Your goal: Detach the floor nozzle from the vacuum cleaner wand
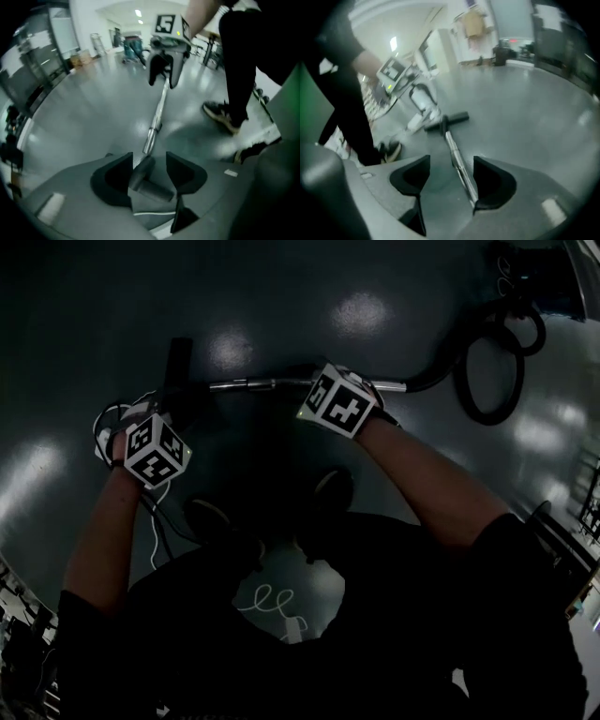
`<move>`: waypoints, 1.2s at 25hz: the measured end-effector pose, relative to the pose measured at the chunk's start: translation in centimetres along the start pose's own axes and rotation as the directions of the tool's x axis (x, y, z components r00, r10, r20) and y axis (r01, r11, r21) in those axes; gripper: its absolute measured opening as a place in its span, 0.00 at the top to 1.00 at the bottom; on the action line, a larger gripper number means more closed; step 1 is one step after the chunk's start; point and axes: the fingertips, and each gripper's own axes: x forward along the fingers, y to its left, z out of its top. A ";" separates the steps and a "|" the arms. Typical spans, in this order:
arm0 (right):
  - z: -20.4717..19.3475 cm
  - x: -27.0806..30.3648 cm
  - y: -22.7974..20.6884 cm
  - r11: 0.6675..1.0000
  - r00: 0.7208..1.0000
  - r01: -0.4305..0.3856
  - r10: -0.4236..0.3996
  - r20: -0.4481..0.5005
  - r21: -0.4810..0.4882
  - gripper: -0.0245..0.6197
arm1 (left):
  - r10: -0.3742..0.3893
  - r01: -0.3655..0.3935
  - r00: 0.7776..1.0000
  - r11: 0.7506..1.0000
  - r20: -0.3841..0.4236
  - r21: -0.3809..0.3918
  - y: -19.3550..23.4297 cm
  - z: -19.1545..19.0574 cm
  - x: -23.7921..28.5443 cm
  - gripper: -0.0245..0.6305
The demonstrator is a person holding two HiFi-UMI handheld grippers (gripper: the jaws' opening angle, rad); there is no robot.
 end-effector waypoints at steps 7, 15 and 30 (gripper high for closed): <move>6.7 -17.0 7.8 0.886 0.910 -0.027 -0.170 0.378 0.463 0.53 | 0.224 -0.074 0.935 0.881 0.275 -0.468 -1.0 7.5 -21.8 0.78; 14.4 -35.8 21.2 0.906 0.863 -0.126 -0.101 0.495 0.404 0.53 | 0.388 -0.128 0.870 0.773 0.304 -0.622 -7.8 12.8 -48.3 0.78; 25.2 -54.5 37.8 0.904 0.692 -0.049 -0.276 0.667 0.425 0.55 | 0.364 0.046 0.657 0.855 0.660 -0.517 -19.4 21.7 -67.6 0.71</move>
